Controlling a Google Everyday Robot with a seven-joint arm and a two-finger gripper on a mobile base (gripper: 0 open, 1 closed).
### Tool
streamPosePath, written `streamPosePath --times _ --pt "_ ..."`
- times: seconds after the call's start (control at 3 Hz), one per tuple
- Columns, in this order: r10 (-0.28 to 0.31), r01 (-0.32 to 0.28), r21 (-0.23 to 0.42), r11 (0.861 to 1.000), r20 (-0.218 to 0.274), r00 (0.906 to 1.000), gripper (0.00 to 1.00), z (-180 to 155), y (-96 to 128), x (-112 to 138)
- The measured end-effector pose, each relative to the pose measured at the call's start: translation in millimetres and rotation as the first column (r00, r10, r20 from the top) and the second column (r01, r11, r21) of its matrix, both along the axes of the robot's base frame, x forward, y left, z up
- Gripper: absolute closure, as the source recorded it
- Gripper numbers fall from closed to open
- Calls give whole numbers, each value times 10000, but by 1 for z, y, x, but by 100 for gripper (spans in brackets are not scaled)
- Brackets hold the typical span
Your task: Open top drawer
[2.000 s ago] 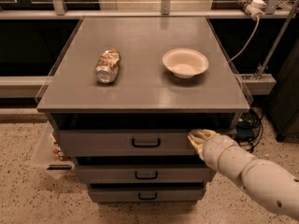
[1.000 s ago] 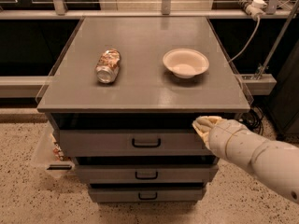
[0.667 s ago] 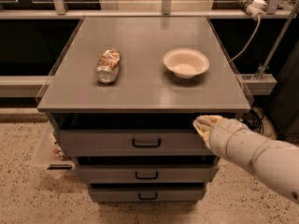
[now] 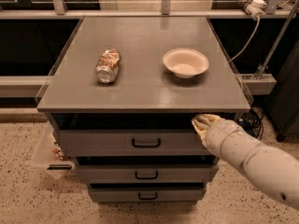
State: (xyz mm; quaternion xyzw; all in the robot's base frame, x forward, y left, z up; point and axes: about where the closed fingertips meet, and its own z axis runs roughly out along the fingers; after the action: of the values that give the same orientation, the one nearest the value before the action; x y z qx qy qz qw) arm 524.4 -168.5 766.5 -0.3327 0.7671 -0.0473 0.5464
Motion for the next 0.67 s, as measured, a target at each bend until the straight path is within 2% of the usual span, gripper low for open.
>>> streamPosePath --times 0.33,0.67 --pt "-282 278 105 9996 384 9989 100 0 -1 11" --pt "-334 329 137 9994 410 9986 100 -1 -1 9"
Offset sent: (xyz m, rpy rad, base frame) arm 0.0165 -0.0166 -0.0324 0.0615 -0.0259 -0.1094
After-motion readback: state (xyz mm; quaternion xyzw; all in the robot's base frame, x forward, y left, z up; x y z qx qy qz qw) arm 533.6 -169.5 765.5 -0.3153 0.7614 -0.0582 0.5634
